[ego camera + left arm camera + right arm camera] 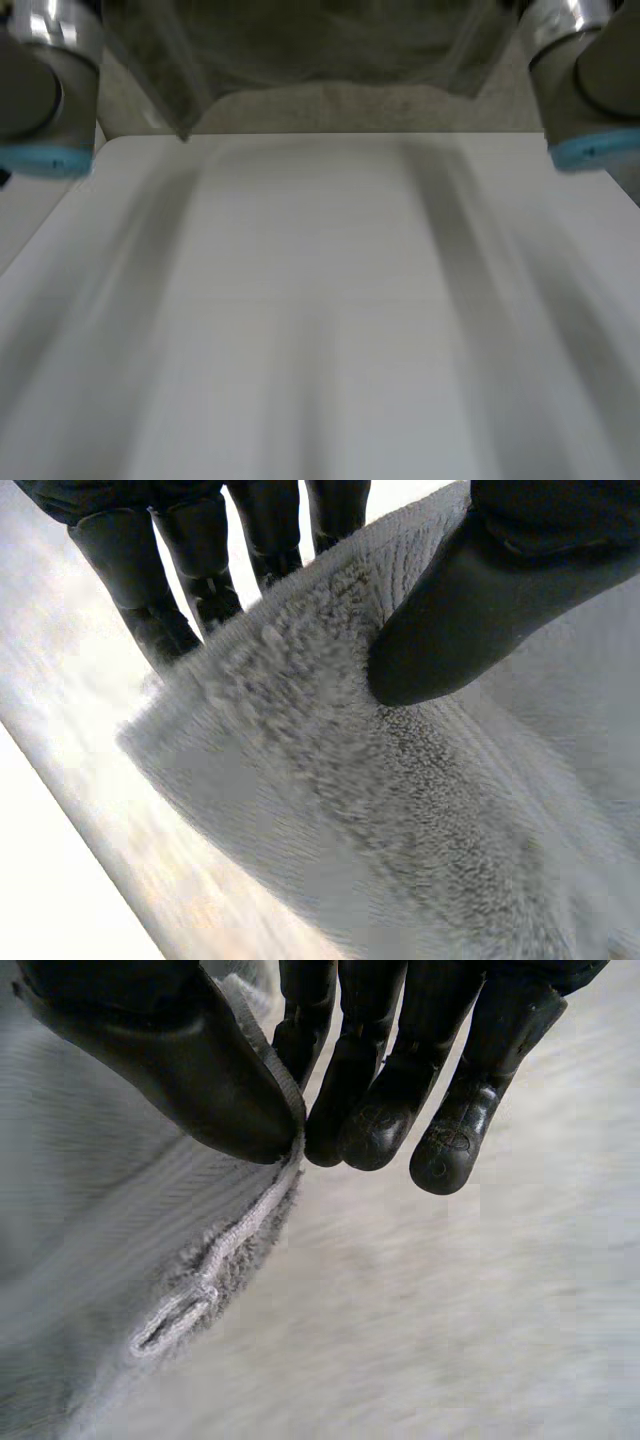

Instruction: Fold the towel.

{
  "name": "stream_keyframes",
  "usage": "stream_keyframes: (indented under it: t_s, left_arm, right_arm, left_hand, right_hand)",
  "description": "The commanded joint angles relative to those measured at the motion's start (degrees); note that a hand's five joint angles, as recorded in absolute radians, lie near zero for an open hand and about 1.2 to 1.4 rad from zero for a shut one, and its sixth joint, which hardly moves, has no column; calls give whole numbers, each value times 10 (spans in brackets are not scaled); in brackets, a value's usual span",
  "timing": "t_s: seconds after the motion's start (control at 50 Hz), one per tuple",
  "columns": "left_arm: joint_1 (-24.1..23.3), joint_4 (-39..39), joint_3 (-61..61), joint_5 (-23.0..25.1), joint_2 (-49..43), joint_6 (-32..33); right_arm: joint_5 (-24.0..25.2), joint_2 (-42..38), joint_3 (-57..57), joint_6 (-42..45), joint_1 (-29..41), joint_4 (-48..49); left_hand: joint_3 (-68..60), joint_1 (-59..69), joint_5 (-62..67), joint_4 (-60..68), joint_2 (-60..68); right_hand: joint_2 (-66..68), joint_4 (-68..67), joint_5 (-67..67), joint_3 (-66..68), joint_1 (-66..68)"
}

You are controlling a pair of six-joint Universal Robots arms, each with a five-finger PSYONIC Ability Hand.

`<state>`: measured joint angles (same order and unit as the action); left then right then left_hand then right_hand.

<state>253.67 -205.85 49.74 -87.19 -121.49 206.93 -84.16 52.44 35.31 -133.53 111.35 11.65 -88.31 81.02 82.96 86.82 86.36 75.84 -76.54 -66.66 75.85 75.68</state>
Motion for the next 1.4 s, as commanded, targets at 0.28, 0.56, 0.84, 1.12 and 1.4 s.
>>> stream_keyframes:
  t_s: [0.28, 0.56, 0.84, 1.12, 1.4]
  left_arm:
    - [34, -69, 404, 100, -52, 7]
    - [89, -56, 557, 149, 170, 2]
    - [140, 119, 616, 230, 362, -32]
    - [103, 69, 440, 220, 93, -29]
    - [49, 166, 82, 113, -204, -27]
  right_arm:
    - [72, -102, 287, 8, -13, -134]
    - [68, 184, 454, -3, -51, -151]
    - [88, 334, 444, 34, -140, -368]
    - [73, 49, 270, 99, -97, -324]
    - [-38, -252, -69, 95, -41, -296]
  left_hand:
    - [83, -10, -130, -68, -64]
    - [83, -10, -130, -68, -64]
    - [83, -10, -130, -68, -64]
    - [83, -10, -130, -68, -64]
    - [83, -10, -130, -68, -64]
  right_hand:
    - [42, -35, -33, 42, 43]
    - [42, -35, -33, 42, 43]
    - [42, -35, -33, 42, 43]
    - [42, -35, -33, 42, 43]
    - [42, -35, -33, 42, 43]
